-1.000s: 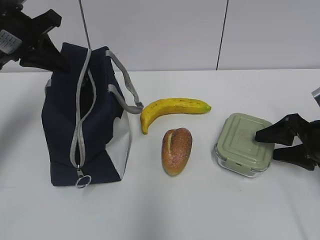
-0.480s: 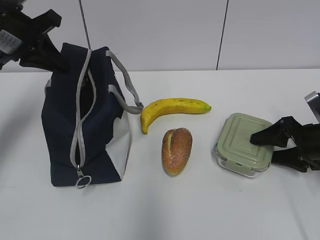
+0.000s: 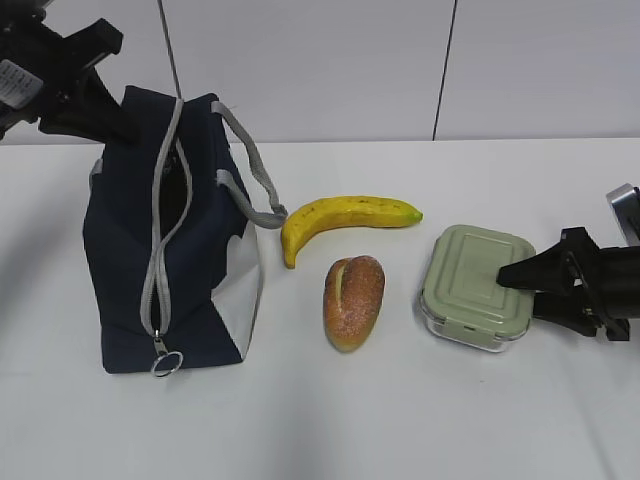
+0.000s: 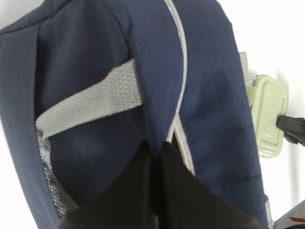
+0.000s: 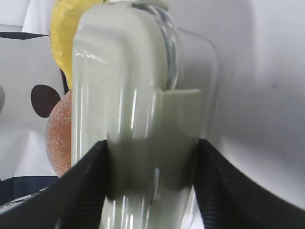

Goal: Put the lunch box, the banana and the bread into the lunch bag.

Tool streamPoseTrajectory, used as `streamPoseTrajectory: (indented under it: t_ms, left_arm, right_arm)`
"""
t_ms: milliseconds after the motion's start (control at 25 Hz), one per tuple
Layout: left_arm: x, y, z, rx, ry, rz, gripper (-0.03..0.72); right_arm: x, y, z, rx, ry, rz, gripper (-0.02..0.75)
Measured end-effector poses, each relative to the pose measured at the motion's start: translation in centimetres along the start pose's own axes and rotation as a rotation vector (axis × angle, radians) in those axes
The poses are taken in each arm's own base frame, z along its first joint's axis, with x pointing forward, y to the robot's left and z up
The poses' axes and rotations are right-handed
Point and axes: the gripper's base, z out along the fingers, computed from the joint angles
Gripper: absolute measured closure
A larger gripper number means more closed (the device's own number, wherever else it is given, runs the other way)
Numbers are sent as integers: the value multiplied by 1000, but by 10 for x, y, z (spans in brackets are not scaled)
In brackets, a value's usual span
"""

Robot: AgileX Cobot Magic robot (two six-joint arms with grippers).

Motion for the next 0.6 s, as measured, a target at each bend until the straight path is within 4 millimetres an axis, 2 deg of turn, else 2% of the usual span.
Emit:
streamPoseTrajectory:
  t_ms: [600]
  left_arm:
    - [0,0,0,0,0,0,687]
  right_arm:
    - [0,1,0,-17,1,-4,363]
